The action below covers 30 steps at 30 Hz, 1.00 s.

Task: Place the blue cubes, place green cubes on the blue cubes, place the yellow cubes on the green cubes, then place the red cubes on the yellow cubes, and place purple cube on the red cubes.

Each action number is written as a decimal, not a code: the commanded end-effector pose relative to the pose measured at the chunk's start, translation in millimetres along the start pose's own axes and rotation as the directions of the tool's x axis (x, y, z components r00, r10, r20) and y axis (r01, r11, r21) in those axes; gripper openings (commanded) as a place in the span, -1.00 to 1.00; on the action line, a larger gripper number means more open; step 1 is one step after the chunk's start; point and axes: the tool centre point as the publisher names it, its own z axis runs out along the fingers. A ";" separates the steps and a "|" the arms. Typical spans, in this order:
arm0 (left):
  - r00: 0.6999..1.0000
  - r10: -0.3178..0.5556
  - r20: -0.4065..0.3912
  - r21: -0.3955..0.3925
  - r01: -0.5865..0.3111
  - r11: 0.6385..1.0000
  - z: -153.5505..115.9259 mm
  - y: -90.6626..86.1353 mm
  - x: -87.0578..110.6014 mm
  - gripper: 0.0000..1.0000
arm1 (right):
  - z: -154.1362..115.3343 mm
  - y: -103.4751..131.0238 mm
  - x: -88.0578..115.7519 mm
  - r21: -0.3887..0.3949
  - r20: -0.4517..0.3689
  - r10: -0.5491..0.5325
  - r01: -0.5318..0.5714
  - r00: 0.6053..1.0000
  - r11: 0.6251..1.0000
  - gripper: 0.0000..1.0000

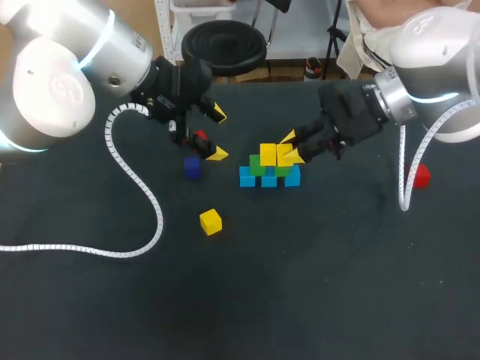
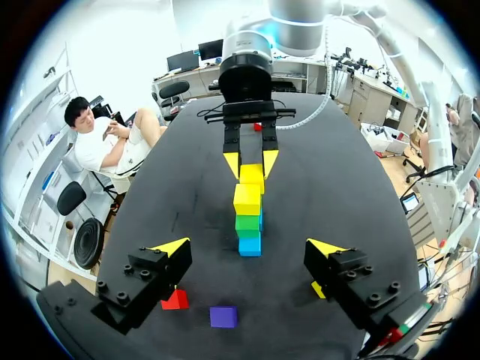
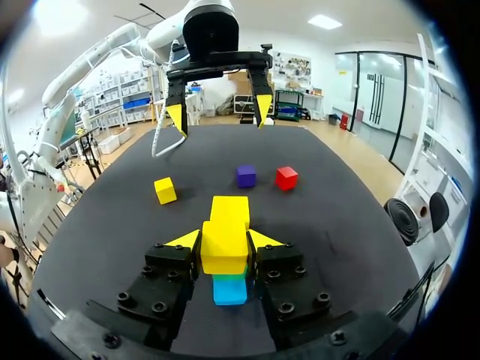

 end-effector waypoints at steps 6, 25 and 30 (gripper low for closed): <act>1.000 0.002 0.002 0.000 -0.002 1.000 -0.4 -0.1 0.9 1.00 | 0.9 -2.8 0.6 -0.002 0.003 0.000 0.000 1.000 1.000 -1.00; 1.000 0.002 0.002 0.000 -0.002 1.000 -0.4 -0.1 0.9 1.00 | 1.8 -4.8 1.5 -0.009 0.013 0.004 -0.004 1.000 1.000 -0.73; 1.000 0.002 0.002 0.000 -0.002 1.000 -0.4 -0.1 0.9 1.00 | 1.9 -3.9 2.2 -0.008 0.020 0.010 -0.010 1.000 1.000 -0.12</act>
